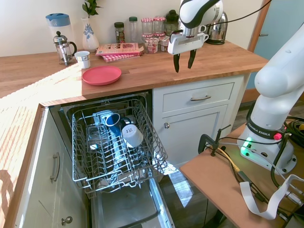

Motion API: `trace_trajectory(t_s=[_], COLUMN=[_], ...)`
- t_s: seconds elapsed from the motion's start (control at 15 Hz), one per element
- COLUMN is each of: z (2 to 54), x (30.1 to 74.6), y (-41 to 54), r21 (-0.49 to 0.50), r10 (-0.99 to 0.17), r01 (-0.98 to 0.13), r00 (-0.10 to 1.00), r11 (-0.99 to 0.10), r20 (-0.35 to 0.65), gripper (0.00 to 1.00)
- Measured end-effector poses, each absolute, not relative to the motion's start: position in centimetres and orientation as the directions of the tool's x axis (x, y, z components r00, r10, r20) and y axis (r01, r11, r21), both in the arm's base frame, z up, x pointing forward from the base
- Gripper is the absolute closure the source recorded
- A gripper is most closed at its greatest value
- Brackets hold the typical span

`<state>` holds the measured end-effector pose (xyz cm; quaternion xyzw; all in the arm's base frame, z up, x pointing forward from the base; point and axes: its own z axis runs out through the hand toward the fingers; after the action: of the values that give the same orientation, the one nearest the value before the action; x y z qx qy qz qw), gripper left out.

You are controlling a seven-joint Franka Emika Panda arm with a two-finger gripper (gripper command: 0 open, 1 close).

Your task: Put the plate in the dishwasher

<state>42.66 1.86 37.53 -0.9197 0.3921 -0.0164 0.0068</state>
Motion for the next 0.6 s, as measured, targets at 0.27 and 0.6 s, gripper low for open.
trace_trajectory(t_s=[0.27,0.6], z=[38.7,42.7], x=[43.6,50.9], y=[3.8,13.2], r21=[-0.065,-0.188], r10=[-0.725,-0.706], r01=[-0.723,-0.691], r00=[0.688,0.708], r11=[-0.688,-0.698], r20=[0.028,0.02], gripper=[0.0,0.0])
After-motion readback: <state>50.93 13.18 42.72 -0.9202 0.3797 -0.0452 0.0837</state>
